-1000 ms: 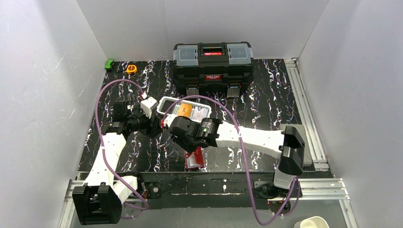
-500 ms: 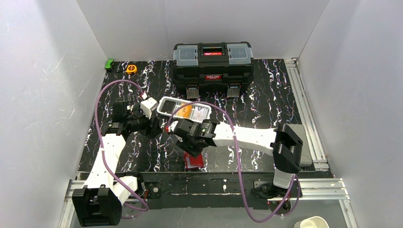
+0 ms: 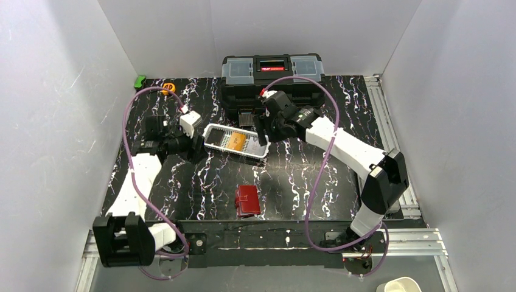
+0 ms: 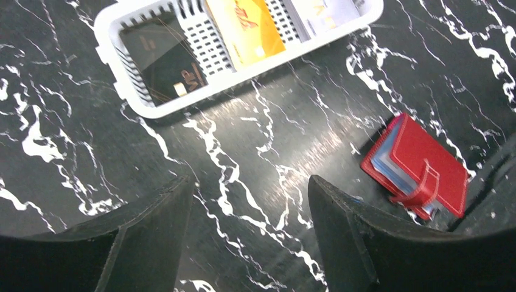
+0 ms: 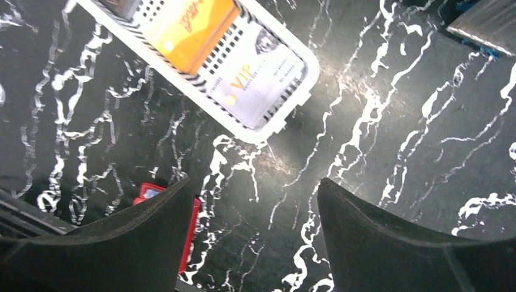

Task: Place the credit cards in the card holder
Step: Open the card holder at the center of the board.

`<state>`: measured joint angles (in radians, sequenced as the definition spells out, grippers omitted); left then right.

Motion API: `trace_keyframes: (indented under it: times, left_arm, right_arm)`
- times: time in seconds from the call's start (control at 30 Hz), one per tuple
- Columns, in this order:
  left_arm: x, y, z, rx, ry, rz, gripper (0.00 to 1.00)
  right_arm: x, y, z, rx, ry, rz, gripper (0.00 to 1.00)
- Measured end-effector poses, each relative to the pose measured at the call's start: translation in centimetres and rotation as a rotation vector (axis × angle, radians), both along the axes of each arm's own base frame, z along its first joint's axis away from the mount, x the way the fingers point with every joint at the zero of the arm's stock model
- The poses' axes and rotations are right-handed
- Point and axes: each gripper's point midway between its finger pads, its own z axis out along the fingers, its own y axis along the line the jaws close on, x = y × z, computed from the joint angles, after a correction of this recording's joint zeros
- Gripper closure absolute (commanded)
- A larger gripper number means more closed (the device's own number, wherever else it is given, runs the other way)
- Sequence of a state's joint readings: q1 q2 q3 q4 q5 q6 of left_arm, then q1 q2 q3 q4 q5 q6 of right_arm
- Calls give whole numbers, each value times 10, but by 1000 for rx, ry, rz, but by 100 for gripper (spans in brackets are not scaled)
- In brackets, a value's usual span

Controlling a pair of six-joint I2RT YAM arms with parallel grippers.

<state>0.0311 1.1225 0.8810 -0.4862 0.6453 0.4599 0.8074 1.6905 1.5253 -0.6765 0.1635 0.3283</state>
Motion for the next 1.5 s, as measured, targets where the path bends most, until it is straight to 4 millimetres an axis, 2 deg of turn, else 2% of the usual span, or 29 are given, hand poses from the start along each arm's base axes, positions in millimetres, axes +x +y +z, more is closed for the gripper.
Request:
trace_keyframes:
  times: [0.03, 0.1, 0.17, 0.23, 0.3, 0.43, 0.53, 0.6, 0.77, 1.03, 1.13, 1.5]
  left_arm:
    - [7, 0, 0, 0, 6, 1, 35]
    - [17, 0, -1, -1, 17, 2, 36]
    - [19, 0, -4, 3, 24, -3, 36]
    - [17, -1, -4, 6, 26, -11, 36]
    - [16, -2, -2, 8, 18, -15, 35]
    - [9, -2, 1, 15, 20, -18, 35]
    - [4, 0, 2, 26, 25, -12, 35]
    - [0, 1, 2, 31, 37, -8, 35]
    - [-10, 2, 0, 38, 79, -2, 35]
    - [-24, 5, 15, 54, 38, 10, 35]
    - [-28, 5, 19, 55, 25, 12, 35]
    - [-34, 5, 25, 55, 22, 11, 36]
  right_arm:
    - [6, -2, 6, 17, -4, -13, 22]
    - [5, 5, 13, 50, 0, 0, 17]
    - [-7, 14, 13, 66, 15, 41, 4]
    - [-23, 21, 6, 48, 20, 83, 2]
    - [-52, 28, -9, -16, 12, 152, 2]
    - [-125, 46, -40, -174, -20, 347, 2]
    - [-159, 54, -55, -261, -62, 455, 2]
    - [-170, 56, -62, -306, -88, 499, 2]
    - [-180, 62, -75, -369, -116, 539, 2]
    - [-181, 95, -108, -467, -99, 549, 2]
    - [-180, 90, -122, -514, -83, 535, 6]
    - [-171, 68, -133, -562, -65, 451, 17]
